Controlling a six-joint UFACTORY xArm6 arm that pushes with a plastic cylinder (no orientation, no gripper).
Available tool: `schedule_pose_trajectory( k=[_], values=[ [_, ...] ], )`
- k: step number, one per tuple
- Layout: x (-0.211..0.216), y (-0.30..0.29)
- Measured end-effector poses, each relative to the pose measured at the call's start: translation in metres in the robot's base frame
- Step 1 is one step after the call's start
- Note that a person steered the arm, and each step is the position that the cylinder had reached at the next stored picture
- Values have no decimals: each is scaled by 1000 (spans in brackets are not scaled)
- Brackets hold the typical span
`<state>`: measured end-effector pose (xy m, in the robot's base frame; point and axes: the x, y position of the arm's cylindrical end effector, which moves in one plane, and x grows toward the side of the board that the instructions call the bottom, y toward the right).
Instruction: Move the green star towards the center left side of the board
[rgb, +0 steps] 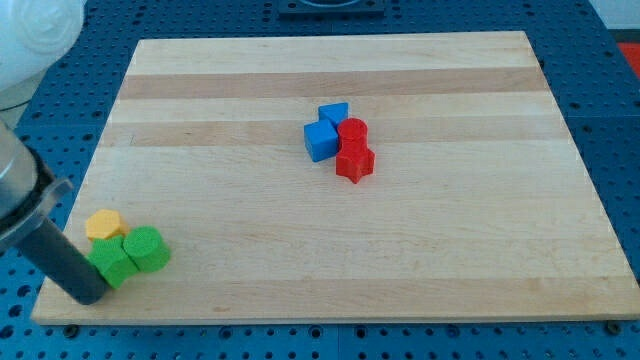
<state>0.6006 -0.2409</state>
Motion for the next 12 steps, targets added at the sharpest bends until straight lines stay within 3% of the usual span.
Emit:
schedule_pose_trajectory(
  k=[2, 8, 12],
  values=[
    [-13, 24],
    [-121, 24],
    [-138, -11]
  ],
)
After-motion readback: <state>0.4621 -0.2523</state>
